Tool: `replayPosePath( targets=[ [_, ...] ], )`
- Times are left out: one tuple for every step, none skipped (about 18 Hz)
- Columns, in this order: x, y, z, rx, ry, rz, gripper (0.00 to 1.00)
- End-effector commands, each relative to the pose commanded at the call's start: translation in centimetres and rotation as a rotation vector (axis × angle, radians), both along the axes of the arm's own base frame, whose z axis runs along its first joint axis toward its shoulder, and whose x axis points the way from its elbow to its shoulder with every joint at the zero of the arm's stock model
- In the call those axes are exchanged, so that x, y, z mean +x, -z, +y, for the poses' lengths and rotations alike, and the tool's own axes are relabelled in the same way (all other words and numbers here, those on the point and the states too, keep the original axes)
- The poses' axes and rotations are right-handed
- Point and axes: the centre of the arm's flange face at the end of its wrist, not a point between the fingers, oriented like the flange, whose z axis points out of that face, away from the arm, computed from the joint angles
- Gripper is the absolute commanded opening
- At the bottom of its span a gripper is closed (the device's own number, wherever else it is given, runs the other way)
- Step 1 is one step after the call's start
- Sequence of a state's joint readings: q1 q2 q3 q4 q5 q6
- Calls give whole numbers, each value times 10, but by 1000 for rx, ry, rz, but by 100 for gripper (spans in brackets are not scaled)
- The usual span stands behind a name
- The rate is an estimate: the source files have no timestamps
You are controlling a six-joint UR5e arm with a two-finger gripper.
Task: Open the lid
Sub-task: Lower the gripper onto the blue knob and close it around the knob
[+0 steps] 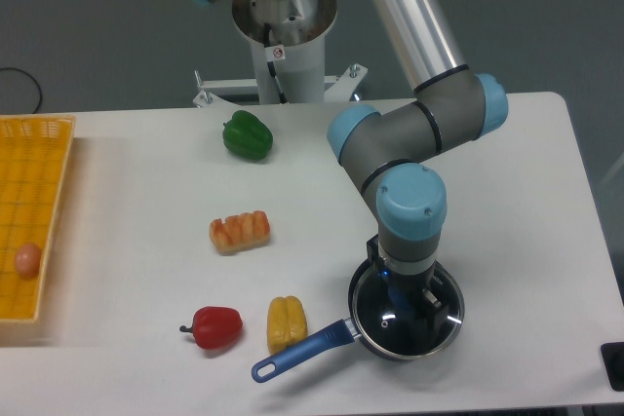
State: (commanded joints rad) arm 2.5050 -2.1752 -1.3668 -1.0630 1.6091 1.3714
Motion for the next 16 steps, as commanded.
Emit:
replayPosePath(
  targets=[
    [0,0,0,0,2,0,77],
    [1,-1,1,1,3,1,77],
    [1,-2,1,2,3,3,77],
    [0,-5,0,4,2,6,77],
    [1,-7,0,6,2,9,77],
    [1,-8,-1,7,2,10,77],
    [1,-11,-1,9,2,12,77],
    [1,-11,-1,9,2,12,77],
    [1,-13,-1,11,2,15,77],
    [2,-15,-1,13,2,17,77],
    [2,-16,-1,13,2,19,76],
    [2,-16,-1,13,2,19,74],
    [2,-17,-1,14,2,20,74],
    [2,-17,-1,14,2,19,74],
    [2,-17,-1,13,2,19,74],
    [2,-16,-1,13,2,19,73]
  ],
)
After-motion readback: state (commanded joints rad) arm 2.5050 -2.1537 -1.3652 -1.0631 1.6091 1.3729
